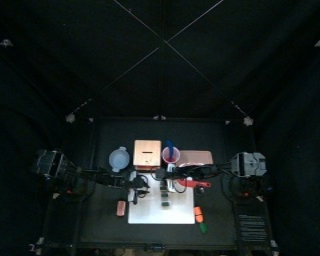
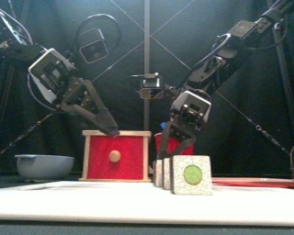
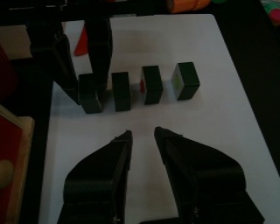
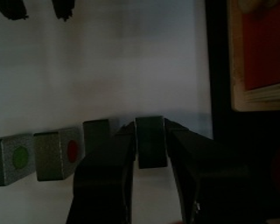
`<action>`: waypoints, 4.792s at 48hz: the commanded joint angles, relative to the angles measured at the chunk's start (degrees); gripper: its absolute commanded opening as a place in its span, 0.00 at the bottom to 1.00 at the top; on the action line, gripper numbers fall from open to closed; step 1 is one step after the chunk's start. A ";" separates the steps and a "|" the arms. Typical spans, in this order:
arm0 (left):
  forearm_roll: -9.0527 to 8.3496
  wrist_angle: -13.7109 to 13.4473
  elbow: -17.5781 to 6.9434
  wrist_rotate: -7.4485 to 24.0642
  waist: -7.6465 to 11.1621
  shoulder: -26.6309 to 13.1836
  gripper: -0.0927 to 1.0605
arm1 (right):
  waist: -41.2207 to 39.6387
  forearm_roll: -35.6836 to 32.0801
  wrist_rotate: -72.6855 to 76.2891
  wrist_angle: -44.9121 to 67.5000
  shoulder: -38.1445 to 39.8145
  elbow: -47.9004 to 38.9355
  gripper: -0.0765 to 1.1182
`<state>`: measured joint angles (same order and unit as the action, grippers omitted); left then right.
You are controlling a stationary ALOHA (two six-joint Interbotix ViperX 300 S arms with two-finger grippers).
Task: Place sushi on board then cut the sushi with the knife then place the pieces on the plate
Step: Place the 4 sushi pieces on the plate
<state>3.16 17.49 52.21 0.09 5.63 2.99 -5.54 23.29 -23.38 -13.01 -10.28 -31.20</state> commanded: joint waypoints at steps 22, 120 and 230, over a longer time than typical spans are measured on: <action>0.09 0.26 -1.14 0.00 -0.18 1.05 0.68 | -8.35 0.09 0.18 -6.94 21.88 -11.43 0.53; 0.53 0.18 -0.97 0.00 -0.18 0.97 0.68 | 2.81 1.23 0.00 -0.70 8.35 -2.72 0.77; 1.05 0.09 -1.41 0.00 -0.26 0.88 0.68 | -23.73 -0.09 0.26 -6.59 27.33 -24.87 0.52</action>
<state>3.96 17.31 52.03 0.09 5.63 2.99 -28.13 23.38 -23.03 -19.86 17.49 -56.60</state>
